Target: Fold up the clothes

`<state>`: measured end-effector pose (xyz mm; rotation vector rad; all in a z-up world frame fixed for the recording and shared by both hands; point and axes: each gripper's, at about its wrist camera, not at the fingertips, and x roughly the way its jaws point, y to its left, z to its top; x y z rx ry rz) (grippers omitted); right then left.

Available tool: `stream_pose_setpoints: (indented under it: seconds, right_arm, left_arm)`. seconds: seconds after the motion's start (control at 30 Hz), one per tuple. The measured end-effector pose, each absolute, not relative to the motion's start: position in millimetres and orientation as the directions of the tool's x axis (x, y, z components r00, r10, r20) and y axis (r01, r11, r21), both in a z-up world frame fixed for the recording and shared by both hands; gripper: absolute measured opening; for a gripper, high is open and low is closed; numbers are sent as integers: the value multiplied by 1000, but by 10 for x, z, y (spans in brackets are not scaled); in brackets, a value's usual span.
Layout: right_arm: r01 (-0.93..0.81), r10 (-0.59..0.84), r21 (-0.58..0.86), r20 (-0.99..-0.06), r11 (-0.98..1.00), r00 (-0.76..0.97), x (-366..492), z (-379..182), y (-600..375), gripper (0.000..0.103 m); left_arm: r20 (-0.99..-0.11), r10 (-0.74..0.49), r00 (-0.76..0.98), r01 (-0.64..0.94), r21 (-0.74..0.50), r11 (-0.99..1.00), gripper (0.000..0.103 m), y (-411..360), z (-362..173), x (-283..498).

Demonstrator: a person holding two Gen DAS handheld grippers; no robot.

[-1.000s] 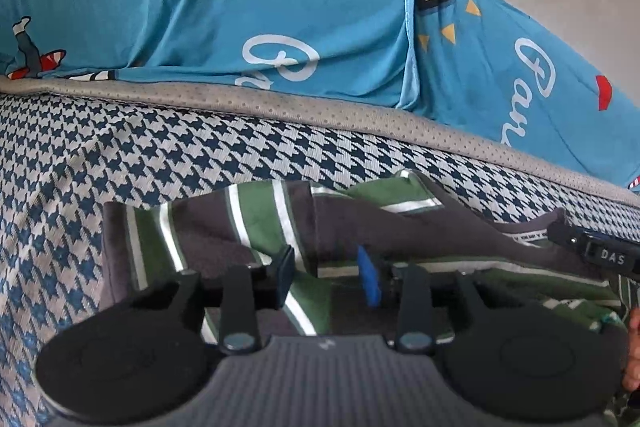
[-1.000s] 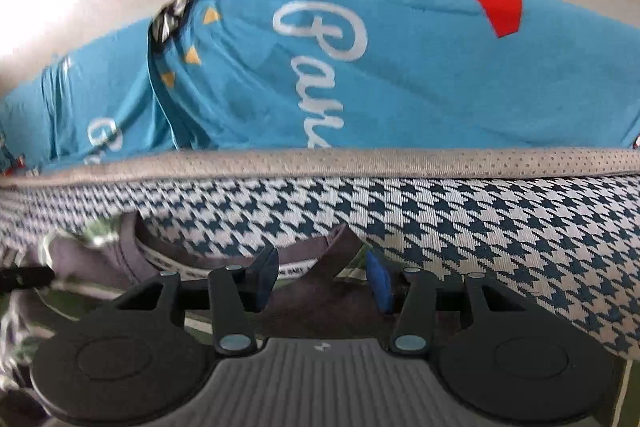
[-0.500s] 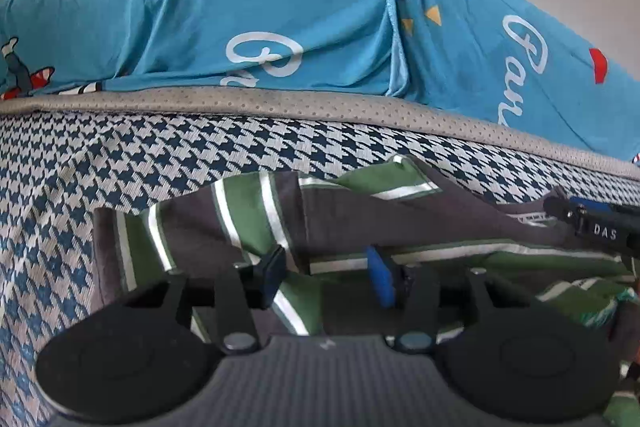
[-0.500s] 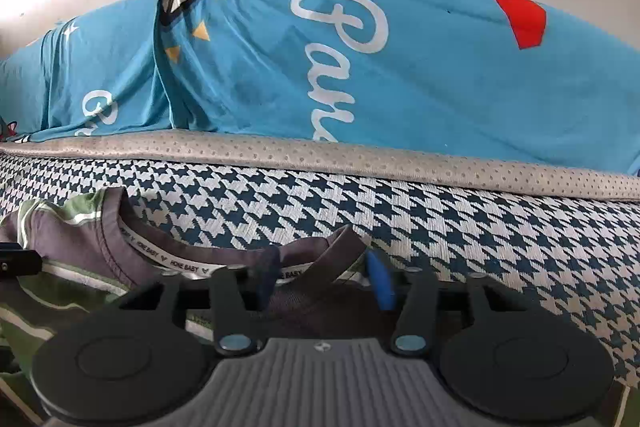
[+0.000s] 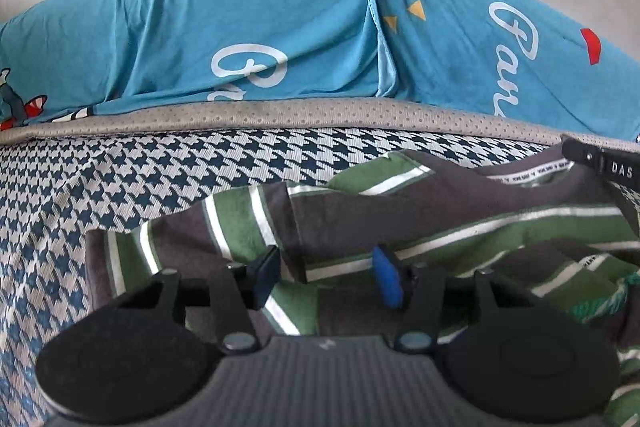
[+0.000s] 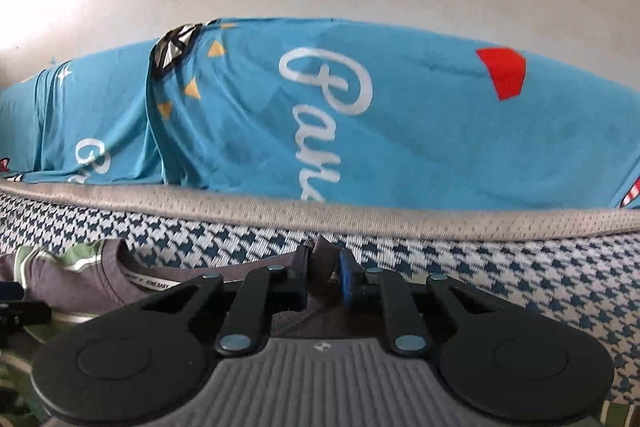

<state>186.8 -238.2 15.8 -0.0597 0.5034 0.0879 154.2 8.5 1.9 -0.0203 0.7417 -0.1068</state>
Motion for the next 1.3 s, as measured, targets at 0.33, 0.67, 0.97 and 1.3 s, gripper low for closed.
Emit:
stream_pose_setpoints:
  seconds: [0.33,0.67,0.97,1.3]
  right_arm:
    - [-8,3,-15,-325,1000,946,1839,421,-2370,15]
    - [34,-34,-9,-491,999,871,2036,229,-2387,42]
    - [13,21,59,-537,998,843,1863,340,-2359,46]
    - [-12,90,135,-589,991,803,1572,478,-2323,48]
  left_arm:
    - [-608,-44,793,51,-6,999,49,111,25,1608]
    - [-634,-57,771,17,-69,997,65,189,28,1618]
    - [-601,-89,794,27,-112,993,73,123,219,1439]
    - [-604,-143,784,50,-168,985,73,84,380,1222]
